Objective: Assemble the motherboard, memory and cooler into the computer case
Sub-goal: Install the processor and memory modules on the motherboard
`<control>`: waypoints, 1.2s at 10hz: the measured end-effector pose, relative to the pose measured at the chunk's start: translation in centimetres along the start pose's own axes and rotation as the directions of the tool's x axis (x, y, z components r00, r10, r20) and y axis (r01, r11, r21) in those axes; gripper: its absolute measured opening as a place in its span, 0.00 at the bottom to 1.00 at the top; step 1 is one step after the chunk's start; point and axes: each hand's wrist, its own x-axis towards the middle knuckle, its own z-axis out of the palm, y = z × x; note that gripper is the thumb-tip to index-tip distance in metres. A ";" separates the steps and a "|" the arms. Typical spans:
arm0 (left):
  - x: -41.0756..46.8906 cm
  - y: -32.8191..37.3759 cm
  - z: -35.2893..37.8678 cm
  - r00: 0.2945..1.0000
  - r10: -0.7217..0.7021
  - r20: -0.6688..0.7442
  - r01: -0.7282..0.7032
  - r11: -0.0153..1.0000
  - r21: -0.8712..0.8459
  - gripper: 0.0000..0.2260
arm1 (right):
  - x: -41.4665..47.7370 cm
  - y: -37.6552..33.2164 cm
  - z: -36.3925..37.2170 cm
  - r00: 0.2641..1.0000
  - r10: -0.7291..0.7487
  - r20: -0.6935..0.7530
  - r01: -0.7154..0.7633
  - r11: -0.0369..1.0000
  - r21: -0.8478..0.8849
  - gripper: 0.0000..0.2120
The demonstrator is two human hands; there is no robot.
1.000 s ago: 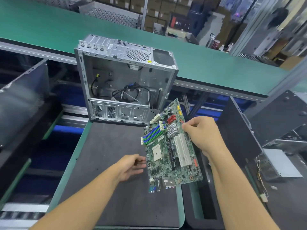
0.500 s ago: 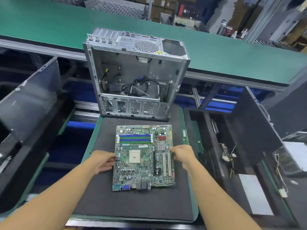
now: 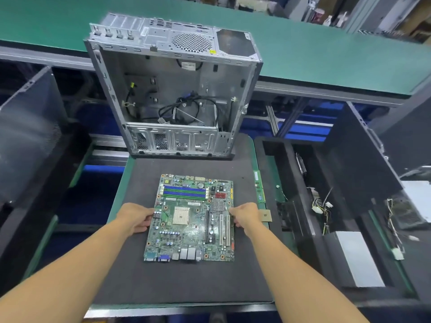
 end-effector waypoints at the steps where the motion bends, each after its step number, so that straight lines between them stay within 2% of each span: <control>1: 0.0 -0.1 -0.1 1.000 -0.007 -0.012 0.008 1.000 0.025 0.08 | 0.4 0.3 0.4 0.999 0.045 -0.002 -0.044 0.997 0.068 0.15; 2: -0.4 -0.1 0.2 1.000 -0.019 -0.020 0.021 0.998 0.067 0.07 | 0.2 0.0 0.0 1.000 0.005 -0.023 -0.004 0.999 0.044 0.07; 4: -1.3 0.5 0.8 0.986 0.117 -0.120 -0.079 0.954 0.288 0.07 | 0.1 0.4 -0.2 0.998 -0.049 -0.028 0.047 0.997 -0.054 0.01; 6: -0.7 -1.1 -1.5 0.921 0.370 0.121 -0.378 0.774 0.508 0.09 | 0.1 0.8 -0.4 0.996 -0.071 -0.063 0.065 0.994 -0.084 0.03; 8: -0.6 -3.0 -3.6 0.805 0.503 0.315 -0.589 0.617 0.522 0.10 | -0.5 1.2 0.0 0.991 -0.089 -0.095 0.078 0.990 -0.114 0.07; 9: -0.9 -3.6 -4.3 0.738 0.543 0.400 -0.669 0.516 0.534 0.12 | -0.9 1.9 0.1 0.987 -0.075 -0.145 0.065 0.995 -0.070 0.14; 10: -0.8 -4.0 -4.6 0.699 0.606 0.380 -0.693 0.441 0.570 0.13 | -1.8 2.7 0.2 0.989 -0.045 -0.138 0.044 0.999 -0.014 0.12; 11: -0.6 -4.1 -4.6 0.679 0.642 0.355 -0.701 0.425 0.573 0.13 | -2.7 3.5 0.1 0.995 -0.040 -0.092 0.039 0.999 -0.008 0.11; 12: -0.4 -3.8 -3.9 0.688 0.664 0.293 -0.686 0.462 0.562 0.12 | -3.2 4.1 0.0 0.995 -0.036 -0.097 0.039 0.999 0.028 0.14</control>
